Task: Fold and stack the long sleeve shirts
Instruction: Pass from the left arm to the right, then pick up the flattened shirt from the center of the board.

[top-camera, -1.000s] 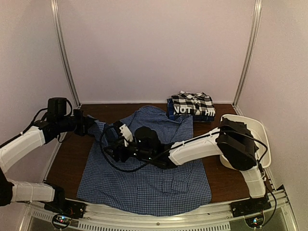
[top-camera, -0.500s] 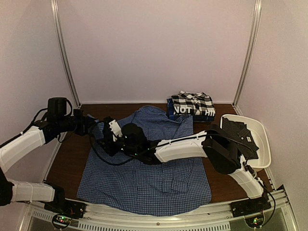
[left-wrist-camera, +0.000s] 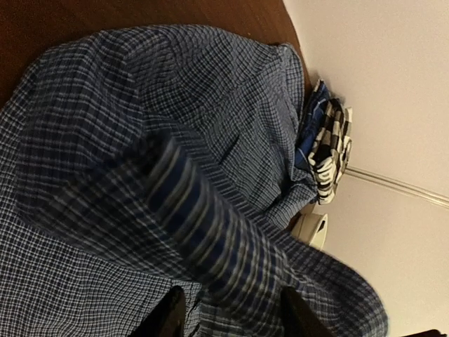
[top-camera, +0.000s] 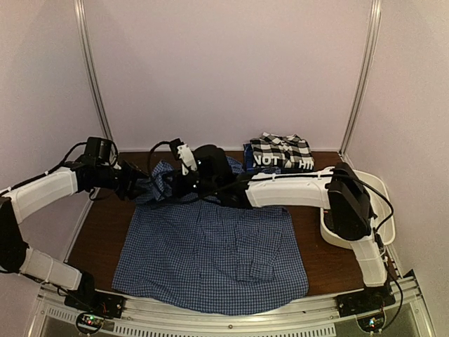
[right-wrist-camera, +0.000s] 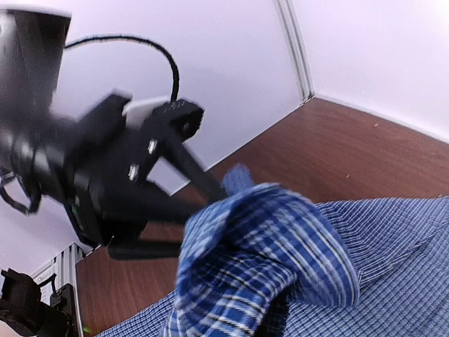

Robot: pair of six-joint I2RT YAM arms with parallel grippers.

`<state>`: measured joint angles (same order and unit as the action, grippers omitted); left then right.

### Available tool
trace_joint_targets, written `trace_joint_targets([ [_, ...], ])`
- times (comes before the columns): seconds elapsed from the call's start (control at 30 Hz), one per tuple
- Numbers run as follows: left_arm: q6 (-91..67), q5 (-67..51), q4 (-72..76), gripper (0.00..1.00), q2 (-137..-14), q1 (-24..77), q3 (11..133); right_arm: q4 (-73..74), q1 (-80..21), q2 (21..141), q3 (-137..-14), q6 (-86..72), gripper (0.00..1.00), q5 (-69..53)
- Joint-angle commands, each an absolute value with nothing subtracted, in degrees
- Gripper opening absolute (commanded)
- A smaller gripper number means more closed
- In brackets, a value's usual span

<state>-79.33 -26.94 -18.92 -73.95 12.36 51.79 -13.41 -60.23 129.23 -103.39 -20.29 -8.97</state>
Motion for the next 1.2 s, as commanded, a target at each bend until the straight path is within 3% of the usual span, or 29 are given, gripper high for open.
trace_joint_targets([
  [0.0,-61.71,-27.17,-28.36,0.57,-74.50,12.13,53.31,-6.73,-54.28,124.53,-106.41,-18.49,0.00,-12.29],
  [0.1,-56.06,-23.29,-33.03,0.69,-72.30,12.24,51.51,-1.31,-50.83,125.27,-111.25,-15.36,0.00,-13.82],
  [0.23,-50.57,-16.59,-39.41,0.75,-68.06,12.62,48.45,3.57,-46.72,126.59,-117.07,-13.41,0.00,-15.62],
  [0.63,-53.22,-4.64,-49.95,0.73,-63.17,19.70,38.77,8.36,-38.82,129.20,-130.79,-11.75,0.00,-21.75],
  [0.87,-54.08,-6.63,-51.42,0.70,-59.01,22.92,34.67,8.01,-37.42,129.51,-131.85,-11.53,0.00,-25.36],
  [1.17,-55.96,-8.16,-53.57,0.59,-55.04,27.23,31.74,7.96,-37.31,130.01,-131.07,-11.77,0.00,-26.26],
])
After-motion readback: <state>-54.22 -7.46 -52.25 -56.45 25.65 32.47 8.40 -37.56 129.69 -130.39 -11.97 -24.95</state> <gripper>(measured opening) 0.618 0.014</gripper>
